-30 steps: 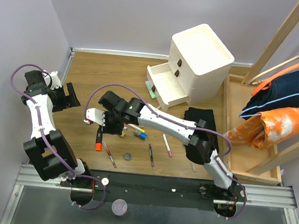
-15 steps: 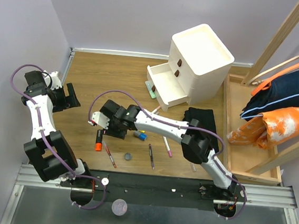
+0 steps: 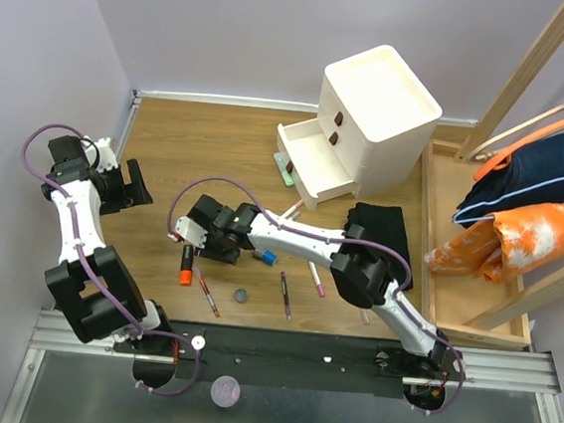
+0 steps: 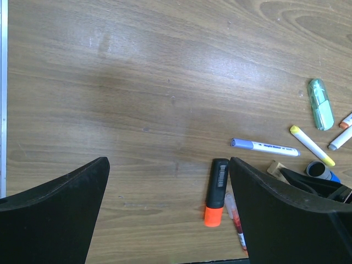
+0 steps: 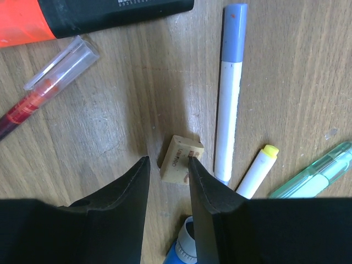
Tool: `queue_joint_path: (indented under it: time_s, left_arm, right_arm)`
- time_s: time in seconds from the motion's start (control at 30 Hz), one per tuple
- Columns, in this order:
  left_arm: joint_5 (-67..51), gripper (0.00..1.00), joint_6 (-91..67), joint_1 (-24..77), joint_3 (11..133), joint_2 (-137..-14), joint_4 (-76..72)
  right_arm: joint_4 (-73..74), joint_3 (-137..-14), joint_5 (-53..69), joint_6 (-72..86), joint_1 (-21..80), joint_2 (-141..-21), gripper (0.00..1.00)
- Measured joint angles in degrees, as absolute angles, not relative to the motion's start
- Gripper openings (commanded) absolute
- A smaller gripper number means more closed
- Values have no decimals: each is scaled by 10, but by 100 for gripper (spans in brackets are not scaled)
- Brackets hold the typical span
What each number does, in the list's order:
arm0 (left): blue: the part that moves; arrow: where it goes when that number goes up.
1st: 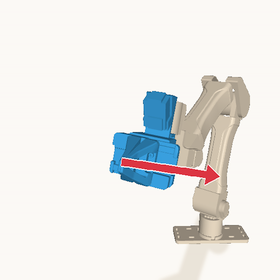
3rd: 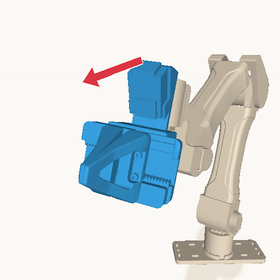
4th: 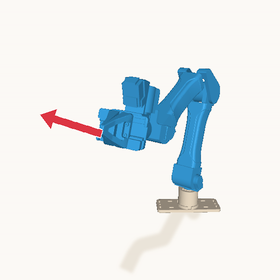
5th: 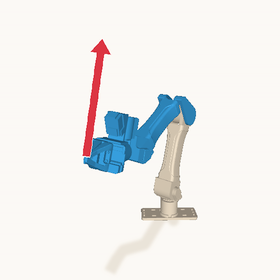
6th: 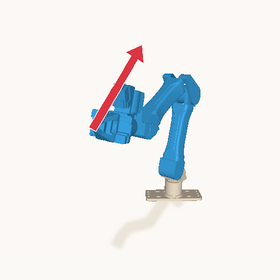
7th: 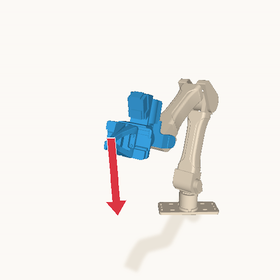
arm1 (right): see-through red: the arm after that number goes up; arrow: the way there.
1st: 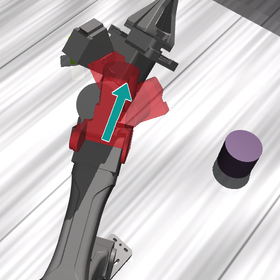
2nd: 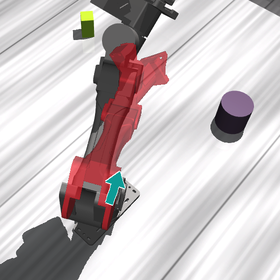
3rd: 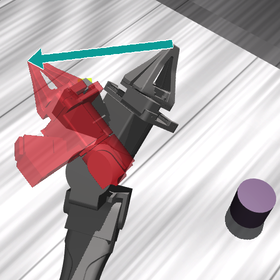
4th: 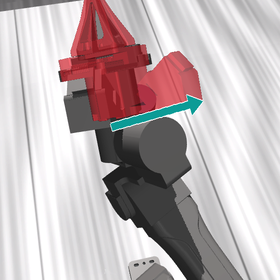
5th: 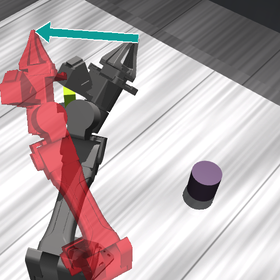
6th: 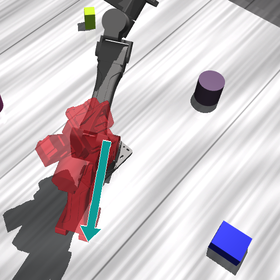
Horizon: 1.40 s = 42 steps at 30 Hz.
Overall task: Sort the stationery into containers
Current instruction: Pick up the stationery from the center of the board, then place the stationery in the drawer.
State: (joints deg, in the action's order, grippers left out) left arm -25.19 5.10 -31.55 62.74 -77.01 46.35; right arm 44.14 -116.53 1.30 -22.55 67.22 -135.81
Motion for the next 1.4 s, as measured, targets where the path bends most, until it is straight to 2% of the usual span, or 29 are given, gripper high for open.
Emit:
queue_joint_path:
  time_s: [0.37,0.47,0.67,0.77,0.83,0.9,1.2,1.4]
  left_arm:
    - [-252,99,46,-316,627,-782,459]
    - [-252,99,45,-316,627,-783,458]
    - [-252,99,41,-316,620,-783,453]
    - [-252,99,41,-316,620,-783,453]
    - [-253,99,41,-316,620,-783,454]
    - [-256,99,45,-316,619,-783,455]
    - [-283,99,48,-316,606,-780,457]
    - [-301,99,45,-316,606,-777,458]
  right_arm:
    - [437,-1166,10,-226,659,-1364,40]
    - [430,-1167,13,-225,649,-1371,35]
    - [429,-1168,15,-225,649,-1372,12]
    - [429,-1168,16,-224,649,-1369,10]
    - [437,-1167,20,-222,649,-1363,3]
    - [442,-1159,24,-220,649,-1348,1]
    - [426,-1111,4,-209,616,-1173,1]
    - [409,-1114,-29,-211,498,-1176,1]
